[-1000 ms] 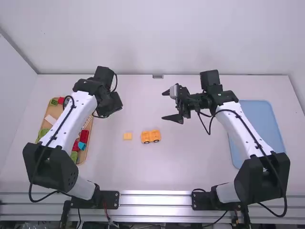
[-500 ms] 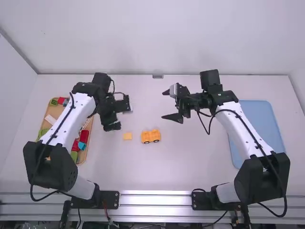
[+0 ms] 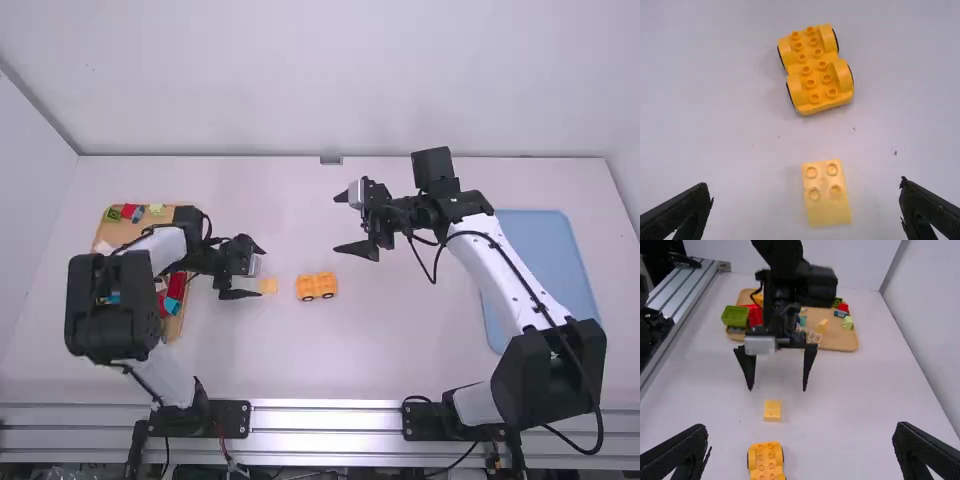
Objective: Assemble lego blocks to make yellow taxi
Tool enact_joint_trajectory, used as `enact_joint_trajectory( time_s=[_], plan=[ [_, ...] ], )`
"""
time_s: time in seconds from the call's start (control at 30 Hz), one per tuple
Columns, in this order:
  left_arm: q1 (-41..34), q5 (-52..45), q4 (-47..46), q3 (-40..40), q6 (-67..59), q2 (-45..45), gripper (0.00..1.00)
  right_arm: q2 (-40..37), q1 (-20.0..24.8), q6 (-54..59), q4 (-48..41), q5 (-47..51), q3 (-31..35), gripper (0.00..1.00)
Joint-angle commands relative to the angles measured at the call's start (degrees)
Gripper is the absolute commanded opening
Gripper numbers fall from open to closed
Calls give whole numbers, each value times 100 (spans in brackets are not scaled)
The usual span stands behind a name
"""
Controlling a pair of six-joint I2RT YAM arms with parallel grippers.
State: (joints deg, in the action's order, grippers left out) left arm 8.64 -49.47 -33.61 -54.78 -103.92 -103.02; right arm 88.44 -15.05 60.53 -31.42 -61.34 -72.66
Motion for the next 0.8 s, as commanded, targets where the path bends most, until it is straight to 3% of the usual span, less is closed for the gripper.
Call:
enact_joint_trajectory(
  time_s=[0.0, 0.3, 0.43, 0.5, 0.57, 0.7, 0.77],
  plan=[
    [26, -549, 192, 63, 232, -505, 99, -63, -94, -9, 20, 188, 44, 99],
    [79, -844, 289, -282, 63, -1620, 98, -63, -269, -15, -66, 741, 44, 99],
    [68, -835, 577, -199, 389, -1652, 76, -63, -68, -131, -28, 721, 175, 99],
    [72, -813, 964, -35, 743, -1652, 59, -63, 107, -114, 269, 595, 560, 99],
    [79, -813, 1113, 55, 835, -1652, 52, -63, 208, -120, 597, 455, 866, 99],
    [74, -813, 1272, 208, 817, -1650, 50, -63, 382, -407, 1617, 160, 1543, 99],
    [74, -817, 1279, 225, 813, -1650, 61, -63, 448, -610, 2105, 83, 1797, 99]
  ],
)
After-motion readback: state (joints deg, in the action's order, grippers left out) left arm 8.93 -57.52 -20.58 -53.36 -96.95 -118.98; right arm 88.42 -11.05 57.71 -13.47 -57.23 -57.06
